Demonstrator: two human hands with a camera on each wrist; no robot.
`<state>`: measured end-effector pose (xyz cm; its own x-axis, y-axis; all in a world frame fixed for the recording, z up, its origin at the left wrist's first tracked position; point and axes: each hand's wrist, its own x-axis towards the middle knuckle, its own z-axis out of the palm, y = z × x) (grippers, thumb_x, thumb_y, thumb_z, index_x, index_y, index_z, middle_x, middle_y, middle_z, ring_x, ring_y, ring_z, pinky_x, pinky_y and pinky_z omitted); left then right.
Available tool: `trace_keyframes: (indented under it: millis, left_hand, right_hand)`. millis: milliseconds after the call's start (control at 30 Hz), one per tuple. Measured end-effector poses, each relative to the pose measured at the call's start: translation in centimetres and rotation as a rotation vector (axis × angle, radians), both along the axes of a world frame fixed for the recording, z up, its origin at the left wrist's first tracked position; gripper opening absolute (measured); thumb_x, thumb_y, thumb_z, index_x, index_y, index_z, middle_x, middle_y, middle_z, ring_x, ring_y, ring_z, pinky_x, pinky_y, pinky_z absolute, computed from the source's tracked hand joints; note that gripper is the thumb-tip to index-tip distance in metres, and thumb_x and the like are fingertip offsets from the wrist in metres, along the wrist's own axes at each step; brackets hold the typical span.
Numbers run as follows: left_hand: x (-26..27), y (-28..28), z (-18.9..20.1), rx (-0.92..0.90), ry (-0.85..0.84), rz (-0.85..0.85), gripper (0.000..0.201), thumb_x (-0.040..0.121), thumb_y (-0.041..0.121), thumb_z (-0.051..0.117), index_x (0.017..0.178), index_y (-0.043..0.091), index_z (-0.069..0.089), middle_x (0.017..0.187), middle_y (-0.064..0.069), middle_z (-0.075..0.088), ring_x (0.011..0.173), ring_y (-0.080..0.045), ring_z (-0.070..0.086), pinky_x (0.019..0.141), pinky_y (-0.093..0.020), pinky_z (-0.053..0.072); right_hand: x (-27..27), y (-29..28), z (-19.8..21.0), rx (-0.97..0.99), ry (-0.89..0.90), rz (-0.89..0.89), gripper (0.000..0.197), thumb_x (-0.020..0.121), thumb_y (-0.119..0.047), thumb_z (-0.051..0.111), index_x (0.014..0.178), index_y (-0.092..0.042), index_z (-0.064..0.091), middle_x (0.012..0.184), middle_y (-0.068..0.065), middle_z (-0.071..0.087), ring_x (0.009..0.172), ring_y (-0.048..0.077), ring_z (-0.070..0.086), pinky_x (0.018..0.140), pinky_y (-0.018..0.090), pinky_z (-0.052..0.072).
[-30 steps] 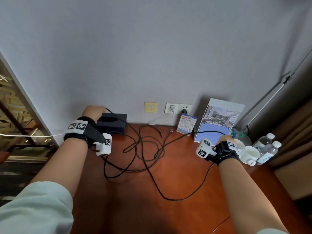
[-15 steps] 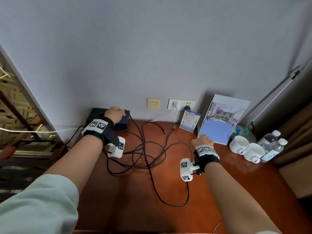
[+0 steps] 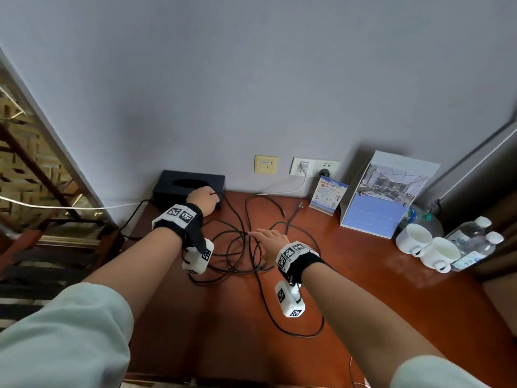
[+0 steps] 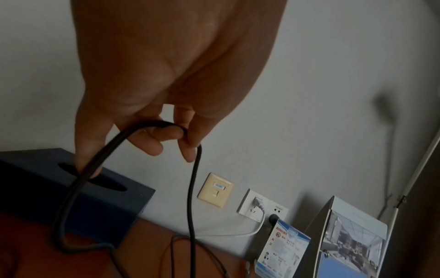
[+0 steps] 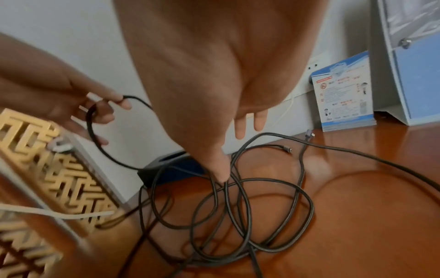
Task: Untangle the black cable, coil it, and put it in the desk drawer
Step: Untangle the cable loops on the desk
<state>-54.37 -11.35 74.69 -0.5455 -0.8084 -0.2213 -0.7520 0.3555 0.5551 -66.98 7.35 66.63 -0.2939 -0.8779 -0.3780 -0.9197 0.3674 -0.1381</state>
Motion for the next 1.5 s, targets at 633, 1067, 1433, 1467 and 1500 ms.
trace_keyframes:
  millis: [633, 1067, 1433, 1467, 1500]
  left_hand:
    - [-1.1, -1.0, -3.2, 0.04, -0.099, -0.277, 0.015, 0.091, 0.027, 0.056, 0.094, 0.022, 0.069, 0.112, -0.002, 0.066, 0.108, -0.023, 0.058, 0.092, -0.028, 0.043]
    - [-2.4, -0.5, -5.9, -0.252, -0.484, -0.329, 0.096, 0.087, 0.041, 0.062, 0.151, 0.026, -0.008, 0.153, -0.017, 0.007, 0.138, -0.039, 0.02, 0.114, -0.046, 0.022]
    - [-6.7, 2.0, -7.1, 0.097, -0.193, -0.829, 0.023, 0.097, 0.037, 0.046, 0.109, 0.026, 0.062, 0.1, 0.003, 0.067, 0.1, -0.019, 0.062, 0.09, -0.027, 0.042]
    - [-6.9, 1.9, -6.7, 0.141, -0.125, -0.798, 0.027, 0.098, 0.041, 0.043, 0.095, 0.028, 0.066, 0.092, 0.001, 0.066, 0.089, -0.021, 0.062, 0.079, -0.027, 0.046]
    - [-7.1, 1.8, -6.3, 0.185, -0.054, -0.755, 0.033, 0.098, 0.043, 0.041, 0.084, 0.028, 0.066, 0.089, -0.002, 0.065, 0.081, -0.023, 0.06, 0.072, -0.029, 0.047]
  right_hand:
    - [-1.6, -3.3, -3.3, 0.144, 0.325, 0.149, 0.091, 0.071, -0.024, 0.073, 0.145, -0.019, 0.021, 0.141, 0.002, 0.043, 0.137, 0.031, 0.027, 0.109, 0.045, 0.02]
    - [-2.4, -2.0, 1.7, 0.058, 0.141, 0.076, 0.039, 0.091, -0.055, 0.049, 0.113, -0.029, 0.068, 0.101, -0.001, 0.047, 0.112, 0.025, 0.04, 0.098, 0.039, 0.025]
    - [-7.4, 2.8, 10.3, -0.55, -0.329, -0.127, 0.02, 0.093, -0.023, 0.06, 0.08, -0.014, 0.072, 0.073, -0.01, 0.054, 0.074, 0.008, 0.048, 0.08, 0.023, 0.037]
    - [-7.9, 3.7, 10.6, -0.633, -0.408, -0.191, 0.02, 0.094, -0.019, 0.059, 0.078, -0.013, 0.071, 0.074, -0.007, 0.058, 0.071, 0.007, 0.052, 0.076, 0.021, 0.039]
    - [-8.4, 4.6, 10.8, -0.704, -0.491, -0.272, 0.021, 0.095, -0.015, 0.057, 0.077, -0.012, 0.068, 0.076, -0.004, 0.061, 0.074, 0.006, 0.055, 0.076, 0.019, 0.041]
